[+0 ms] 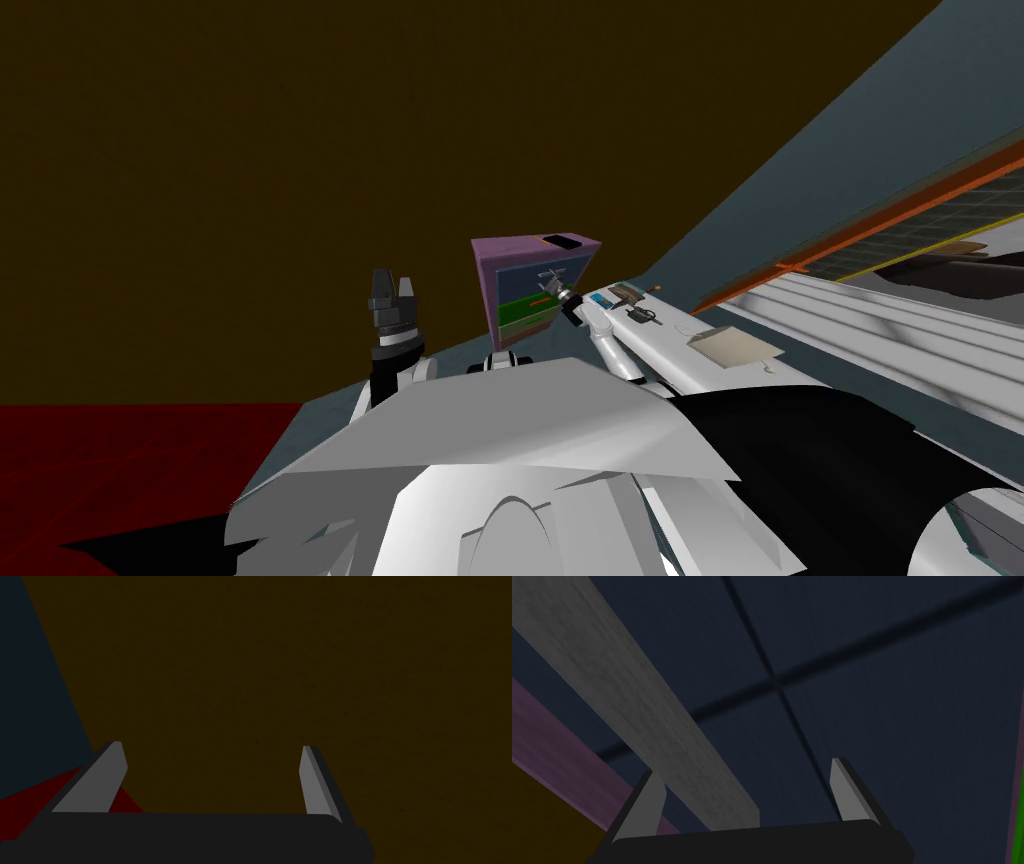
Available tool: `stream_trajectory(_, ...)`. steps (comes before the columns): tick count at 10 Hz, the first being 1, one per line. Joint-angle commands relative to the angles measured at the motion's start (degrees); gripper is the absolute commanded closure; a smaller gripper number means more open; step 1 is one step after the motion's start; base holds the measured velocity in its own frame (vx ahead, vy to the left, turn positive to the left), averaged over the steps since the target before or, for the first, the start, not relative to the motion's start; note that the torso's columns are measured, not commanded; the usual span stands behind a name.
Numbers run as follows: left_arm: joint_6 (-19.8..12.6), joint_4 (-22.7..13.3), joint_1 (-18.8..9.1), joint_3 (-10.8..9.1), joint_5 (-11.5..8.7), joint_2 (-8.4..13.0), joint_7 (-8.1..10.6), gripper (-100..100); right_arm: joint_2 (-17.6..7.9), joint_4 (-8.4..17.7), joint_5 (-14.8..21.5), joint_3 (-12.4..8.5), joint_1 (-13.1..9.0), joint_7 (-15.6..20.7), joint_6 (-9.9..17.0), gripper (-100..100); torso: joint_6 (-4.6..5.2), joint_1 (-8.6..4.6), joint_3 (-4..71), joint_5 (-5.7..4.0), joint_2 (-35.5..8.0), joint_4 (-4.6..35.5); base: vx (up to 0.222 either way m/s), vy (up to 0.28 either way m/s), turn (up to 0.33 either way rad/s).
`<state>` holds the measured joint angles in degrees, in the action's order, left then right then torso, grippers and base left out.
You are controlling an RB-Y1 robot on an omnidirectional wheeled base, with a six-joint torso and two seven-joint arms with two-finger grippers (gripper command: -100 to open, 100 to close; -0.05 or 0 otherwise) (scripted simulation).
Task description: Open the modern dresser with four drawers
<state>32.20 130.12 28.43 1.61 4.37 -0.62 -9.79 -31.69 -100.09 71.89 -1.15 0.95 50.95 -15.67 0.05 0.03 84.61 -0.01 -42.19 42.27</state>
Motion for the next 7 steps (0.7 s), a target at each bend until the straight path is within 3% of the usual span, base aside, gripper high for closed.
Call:
stream_trajectory(1,0.0,0.0,0.0,0.00,0.0,0.0,0.00,0,0.7,3.4,-0.4,0.8,-1.3,0.9,0.7,-100,0.00,0.18,0.1,0.06,0.2,-0.1,0.013,0.011,-0.021)
stream_trajectory(2,0.0,0.0,0.0,0.01,0.0,0.0,0.00,0,-0.7,5.7,-1.7,3.3,-4.3,-1.5,3.2,-100,-0.04,0.08,0.2,-0.01,0.3,-0.2,-0.136,-0.099,0.277)
stream_trajectory(4,0.0,0.0,0.0,0.00,0.0,0.0,0.00,0,-0.7,9.1,-1.7,6.2,-7.5,-1.5,6.5,-100,-0.41,-0.31,0.1,-0.21,0.2,-0.3,-0.138,-0.134,0.267)
stream_trajectory(6,0.0,0.0,0.0,0.00,0.0,0.0,0.00,0,-0.7,10.4,-1.7,6.8,-7.5,-1.5,6.6,-100,0.07,0.01,0.4,-0.17,0.7,-0.6,0.007,0.002,-0.043)
stream_trajectory(7,0.0,0.0,0.0,0.01,0.0,0.0,0.00,0,-2.2,12.4,-3.1,9.9,-11.0,-3.9,10.3,-100,-0.04,-0.10,0.5,-0.24,0.8,-0.7,-0.143,-0.103,0.256)
